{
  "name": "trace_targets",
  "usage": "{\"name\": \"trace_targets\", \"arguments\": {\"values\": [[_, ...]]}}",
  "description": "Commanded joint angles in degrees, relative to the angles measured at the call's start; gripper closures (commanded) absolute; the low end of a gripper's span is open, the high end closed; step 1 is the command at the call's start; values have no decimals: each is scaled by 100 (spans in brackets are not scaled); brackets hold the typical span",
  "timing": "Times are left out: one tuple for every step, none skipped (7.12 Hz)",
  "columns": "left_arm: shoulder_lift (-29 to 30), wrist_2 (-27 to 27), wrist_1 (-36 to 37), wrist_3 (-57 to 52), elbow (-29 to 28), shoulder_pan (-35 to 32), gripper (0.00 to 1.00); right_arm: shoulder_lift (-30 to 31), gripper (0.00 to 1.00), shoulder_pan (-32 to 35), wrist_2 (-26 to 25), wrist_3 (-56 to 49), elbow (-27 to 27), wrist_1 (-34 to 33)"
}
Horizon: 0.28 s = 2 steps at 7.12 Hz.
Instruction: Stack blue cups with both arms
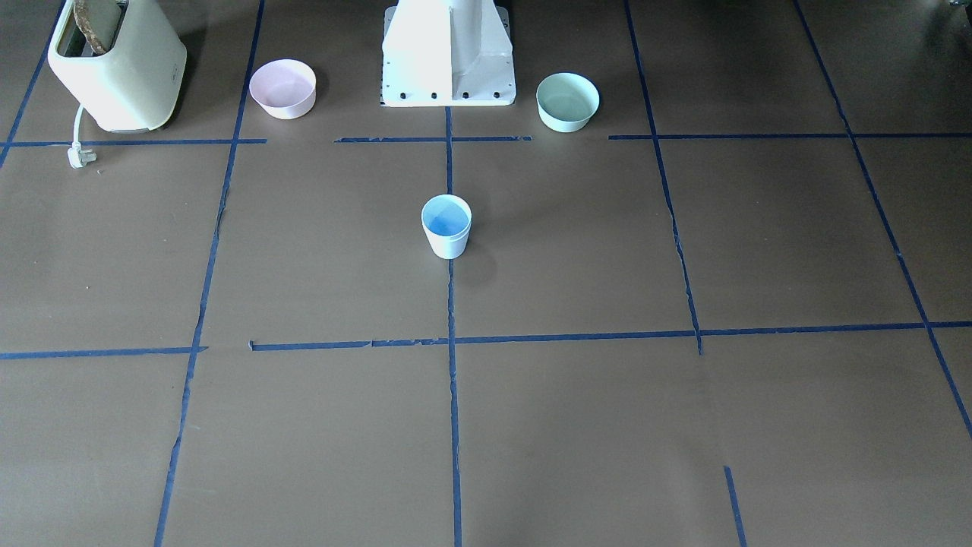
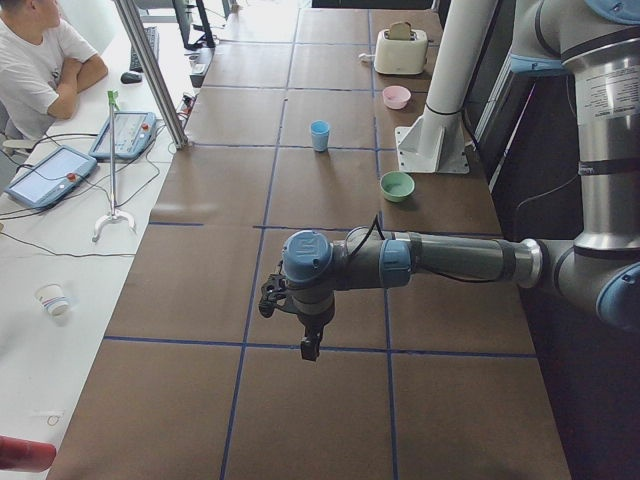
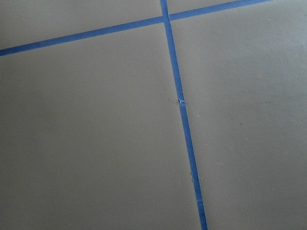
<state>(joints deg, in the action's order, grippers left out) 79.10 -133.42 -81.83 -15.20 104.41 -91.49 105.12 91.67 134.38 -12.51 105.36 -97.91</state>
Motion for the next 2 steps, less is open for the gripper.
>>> {"name": "trace_targets", "arguments": {"values": [[0, 0, 0, 0, 0, 0, 0, 9, 0, 0, 0, 3, -6, 0], [0, 0, 0, 0, -9, 0, 0, 0, 0, 0, 0, 3, -6, 0]]}}
